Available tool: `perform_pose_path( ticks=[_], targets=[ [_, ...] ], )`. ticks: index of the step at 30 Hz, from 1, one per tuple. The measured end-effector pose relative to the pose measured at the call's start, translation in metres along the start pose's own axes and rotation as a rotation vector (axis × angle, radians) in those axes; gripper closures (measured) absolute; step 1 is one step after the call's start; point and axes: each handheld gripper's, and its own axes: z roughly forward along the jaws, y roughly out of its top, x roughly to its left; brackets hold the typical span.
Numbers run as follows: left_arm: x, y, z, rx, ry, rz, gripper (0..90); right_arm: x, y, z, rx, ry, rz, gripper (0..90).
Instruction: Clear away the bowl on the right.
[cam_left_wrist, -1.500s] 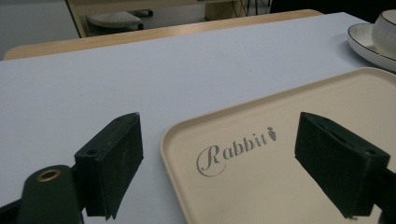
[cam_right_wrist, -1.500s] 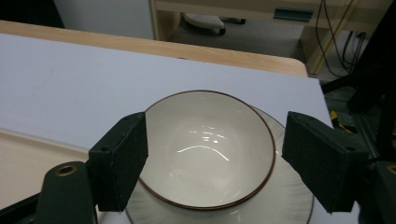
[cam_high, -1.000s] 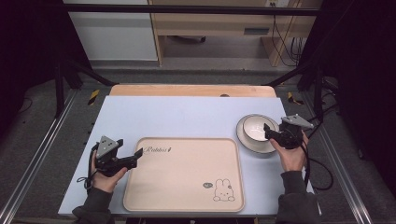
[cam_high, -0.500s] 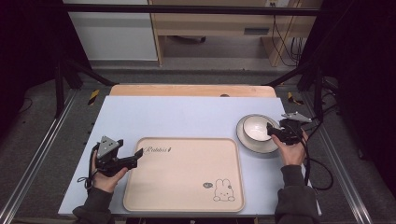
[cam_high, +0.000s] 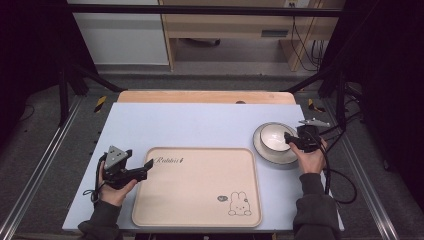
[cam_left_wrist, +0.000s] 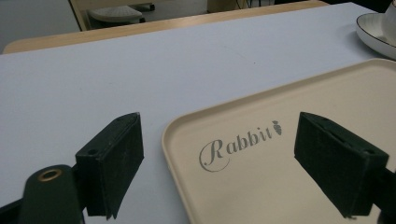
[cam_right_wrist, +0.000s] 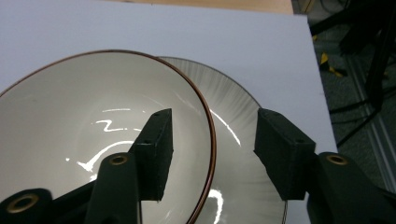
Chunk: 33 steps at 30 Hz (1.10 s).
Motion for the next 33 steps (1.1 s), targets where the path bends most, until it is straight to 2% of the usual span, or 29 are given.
perform_pose_path(
  ticks=[2, 10, 15, 20, 24, 29, 33],
  targets=[
    [0.000, 0.000, 0.000, 0.000, 0.000, 0.000, 15.3, -0.002, 0.000, 0.003, 0.040, 0.020, 0.024, 49.5],
    [-0.003, 0.000, 0.000, -0.001, -0.006, 0.009, 15.3, -0.004, -0.002, 0.006, 0.090, 0.052, 0.037, 58.8],
    [-0.003, 0.000, 0.000, 0.001, -0.008, 0.009, 15.2, -0.005, -0.003, 0.010, 0.137, 0.076, 0.063, 64.5],
    [-0.004, 0.000, 0.000, 0.003, -0.009, 0.011, 15.3, -0.006, -0.003, 0.012, 0.144, 0.069, 0.069, 64.0],
    [-0.004, 0.000, 0.001, 0.003, -0.008, 0.011, 15.3, -0.007, -0.003, 0.013, 0.159, 0.079, 0.093, 63.1],
    [-0.004, 0.000, 0.001, 0.006, -0.007, 0.011, 15.4, -0.006, -0.002, 0.015, 0.180, 0.092, 0.113, 66.7],
    [-0.004, -0.001, 0.002, 0.007, -0.007, 0.010, 15.4, -0.004, -0.001, 0.016, 0.200, 0.086, 0.109, 68.5]
  ],
)
